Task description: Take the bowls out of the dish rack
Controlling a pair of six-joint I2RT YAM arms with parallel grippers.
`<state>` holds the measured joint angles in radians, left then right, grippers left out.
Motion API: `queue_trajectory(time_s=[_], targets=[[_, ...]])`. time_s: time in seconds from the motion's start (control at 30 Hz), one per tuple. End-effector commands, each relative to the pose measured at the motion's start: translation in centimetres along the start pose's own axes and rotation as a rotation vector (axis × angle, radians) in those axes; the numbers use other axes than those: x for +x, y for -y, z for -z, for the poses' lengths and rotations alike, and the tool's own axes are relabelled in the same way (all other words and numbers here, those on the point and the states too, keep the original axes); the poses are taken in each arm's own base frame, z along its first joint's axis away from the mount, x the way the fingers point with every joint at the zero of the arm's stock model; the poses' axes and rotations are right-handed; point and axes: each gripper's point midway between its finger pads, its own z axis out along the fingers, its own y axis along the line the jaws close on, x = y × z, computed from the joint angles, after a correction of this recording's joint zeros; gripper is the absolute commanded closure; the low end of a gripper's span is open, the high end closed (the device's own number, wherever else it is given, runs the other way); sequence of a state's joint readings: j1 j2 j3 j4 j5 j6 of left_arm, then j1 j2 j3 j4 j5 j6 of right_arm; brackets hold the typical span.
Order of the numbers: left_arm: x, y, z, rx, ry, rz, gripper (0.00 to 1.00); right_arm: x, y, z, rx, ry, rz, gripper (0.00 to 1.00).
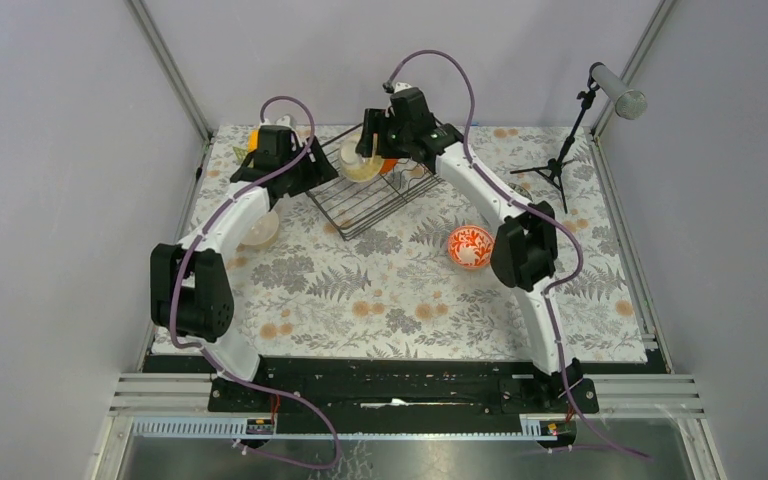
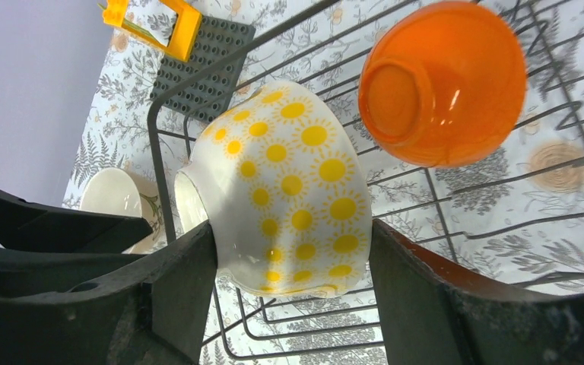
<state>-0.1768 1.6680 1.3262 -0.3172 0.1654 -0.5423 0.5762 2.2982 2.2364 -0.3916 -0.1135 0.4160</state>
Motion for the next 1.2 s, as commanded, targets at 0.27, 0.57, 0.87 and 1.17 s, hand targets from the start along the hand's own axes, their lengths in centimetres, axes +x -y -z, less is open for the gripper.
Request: queue_trajectory(time_s=[0.27,0.57,0.87,1.17], targets=[[0.2,6.0,4.0,0.156,0.069,-0.026,0.28,-6.6,-1.4,10.8,0.081,0.224,0.147,0.58],[1.9,7.2,4.8,0.227,0.026,-0.024,0.28,-1.7,1.5,15.5,0.156,0.167,0.136,0.58],[4.0,8.4,5.3,0.278,-0.041,-0.021,0.28,4.4,4.2,18.7,0.214,0.071,0.118,0.62],[5.8,9.3,5.9,0.307,-0.088,-0.001,0.28,11.5,5.5,17.1,0.285,-0.076,0.205,0.61]])
